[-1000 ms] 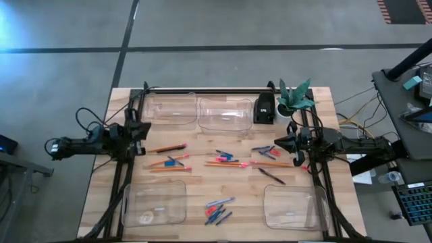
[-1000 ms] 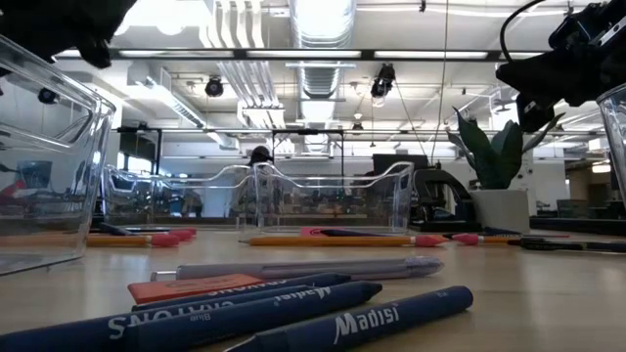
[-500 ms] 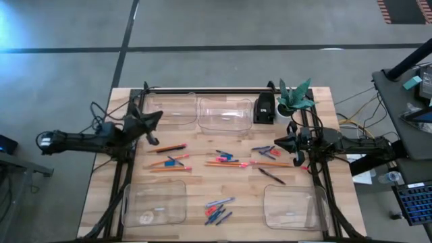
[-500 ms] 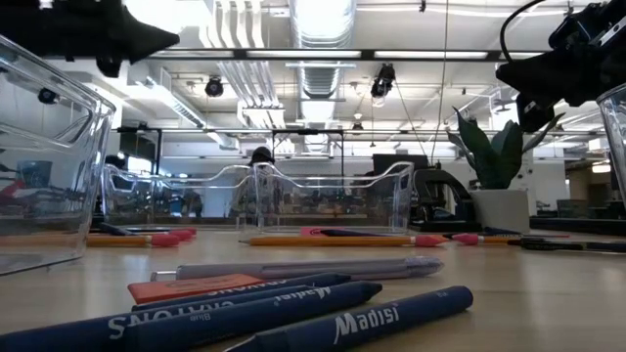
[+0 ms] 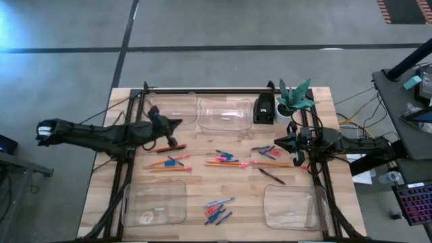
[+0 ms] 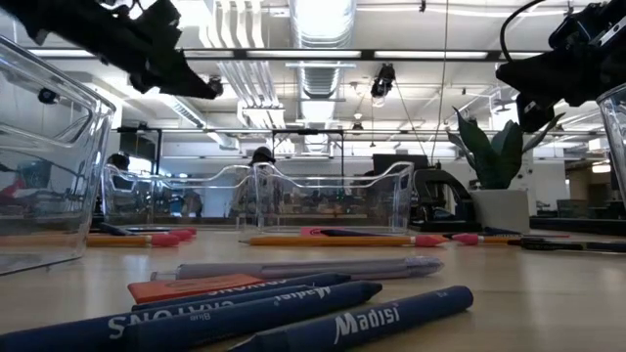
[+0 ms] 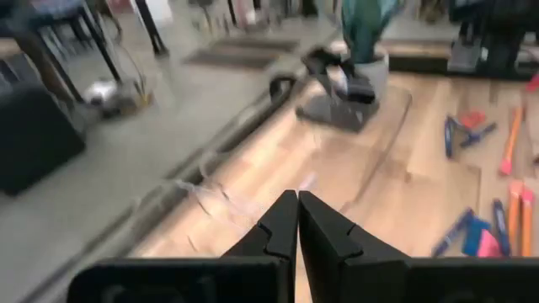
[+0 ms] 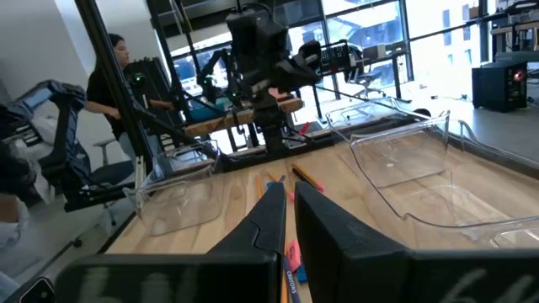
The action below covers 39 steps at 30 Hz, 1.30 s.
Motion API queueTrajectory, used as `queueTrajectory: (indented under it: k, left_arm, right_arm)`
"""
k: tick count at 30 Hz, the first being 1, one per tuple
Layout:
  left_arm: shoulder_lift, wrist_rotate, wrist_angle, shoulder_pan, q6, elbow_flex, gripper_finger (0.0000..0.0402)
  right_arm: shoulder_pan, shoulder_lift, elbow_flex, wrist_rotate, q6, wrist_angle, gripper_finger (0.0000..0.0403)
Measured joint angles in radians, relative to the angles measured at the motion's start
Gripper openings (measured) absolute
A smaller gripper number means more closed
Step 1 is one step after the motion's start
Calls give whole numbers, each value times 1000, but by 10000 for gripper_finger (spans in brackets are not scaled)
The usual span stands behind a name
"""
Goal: Sort crayons/erasers/pens/pencils in bins
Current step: Put the orange pencil into the top left transparent bin
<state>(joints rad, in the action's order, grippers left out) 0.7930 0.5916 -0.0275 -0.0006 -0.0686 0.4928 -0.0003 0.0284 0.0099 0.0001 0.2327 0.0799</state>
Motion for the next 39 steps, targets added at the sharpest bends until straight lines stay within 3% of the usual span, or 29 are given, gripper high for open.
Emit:
queueTrajectory:
  k: [6,13,16,31,39]
  left_arm:
    - [149,-130,-208,0,-123,111,0]
    - [286,-349,-342,0,-184,187,0]
    - [325,-394,-373,0,-189,199,0]
    - [404,-403,-553,6,-438,188,0]
    - [492,-359,-558,6,-536,187,0]
  right_arm:
    - [0,0,0,0,0,0,22]
    - [0,0,0,0,0,0,22]
    - [0,0,0,0,0,0,22]
    - [0,0,0,0,0,0,22]
    - [0,0,0,0,0,0,22]
